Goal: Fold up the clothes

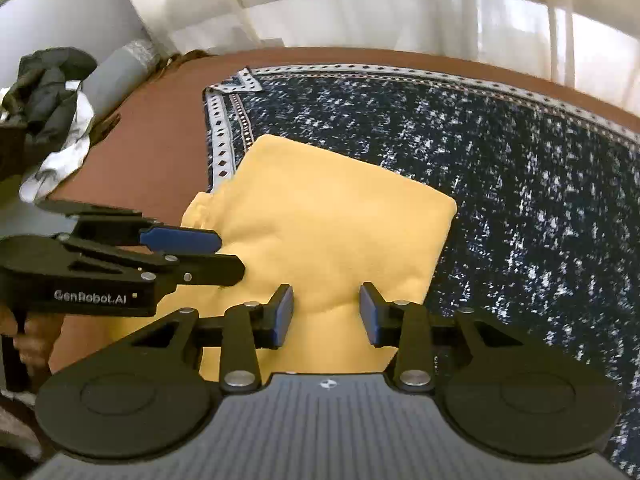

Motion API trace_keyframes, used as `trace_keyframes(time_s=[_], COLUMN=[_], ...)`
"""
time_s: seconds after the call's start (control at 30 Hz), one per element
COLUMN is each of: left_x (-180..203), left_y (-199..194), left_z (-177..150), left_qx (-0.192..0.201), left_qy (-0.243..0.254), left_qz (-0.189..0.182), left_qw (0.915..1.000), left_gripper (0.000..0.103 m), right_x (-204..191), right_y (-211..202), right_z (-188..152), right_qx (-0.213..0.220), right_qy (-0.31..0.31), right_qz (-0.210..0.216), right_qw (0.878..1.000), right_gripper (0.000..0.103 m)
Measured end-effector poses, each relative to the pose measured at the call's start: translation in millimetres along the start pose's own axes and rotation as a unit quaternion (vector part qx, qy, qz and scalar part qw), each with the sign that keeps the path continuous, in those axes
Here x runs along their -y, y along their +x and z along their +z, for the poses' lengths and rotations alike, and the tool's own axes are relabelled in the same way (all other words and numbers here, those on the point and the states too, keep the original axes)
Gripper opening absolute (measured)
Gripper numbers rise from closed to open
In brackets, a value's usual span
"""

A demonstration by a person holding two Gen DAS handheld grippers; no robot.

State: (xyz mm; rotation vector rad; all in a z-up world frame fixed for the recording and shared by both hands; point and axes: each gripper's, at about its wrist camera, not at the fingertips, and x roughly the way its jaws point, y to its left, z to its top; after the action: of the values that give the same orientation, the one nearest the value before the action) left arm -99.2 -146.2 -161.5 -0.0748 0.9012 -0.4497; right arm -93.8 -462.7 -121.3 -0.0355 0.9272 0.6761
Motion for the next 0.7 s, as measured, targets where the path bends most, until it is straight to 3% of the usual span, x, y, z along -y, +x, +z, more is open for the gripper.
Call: trace_keyframes(time_s=[0.17, 0.33, 0.47, 0.6, 0.7], left_x=[5.0, 11.1, 6.2, -16.3, -36.2], left_y=[-27.4, -22.6, -32.4, -45.9, -28.9], left_z=[-19.2, -39.6, -26.0, -12.7, -7.8], left_qx=[0.001, 0.001, 0.006, 0.048, 0.021], left_qy=[-0.008, -0.004, -0.024, -0.085, -0.128], left_qz=[-0.001, 0.009, 0.003, 0.021, 0.021], left_qw=[1.0000, 1.0000, 0.9997, 0.9950, 0.9913], left_gripper=[0.058, 0.058, 0.059, 0.069, 0.069], right_x=[-16.9, -26.0, -19.4, 1.6, 27.0], right_y=[-37.8, -36.6, -32.4, -54.9, -57.1], right_z=[-9.3, -38.4, -42.3, -28.2, -22.4], right_qx=[0.018, -0.014, -0.018, 0.024, 0.039], right_qy=[-0.031, -0.031, -0.004, 0.060, 0.136], right_qz=[0.007, 0.007, 0.013, 0.029, 0.044], right_qw=[0.999, 0.999, 1.000, 0.998, 0.989], right_gripper=[0.043, 0.044, 0.046, 0.054, 0.057])
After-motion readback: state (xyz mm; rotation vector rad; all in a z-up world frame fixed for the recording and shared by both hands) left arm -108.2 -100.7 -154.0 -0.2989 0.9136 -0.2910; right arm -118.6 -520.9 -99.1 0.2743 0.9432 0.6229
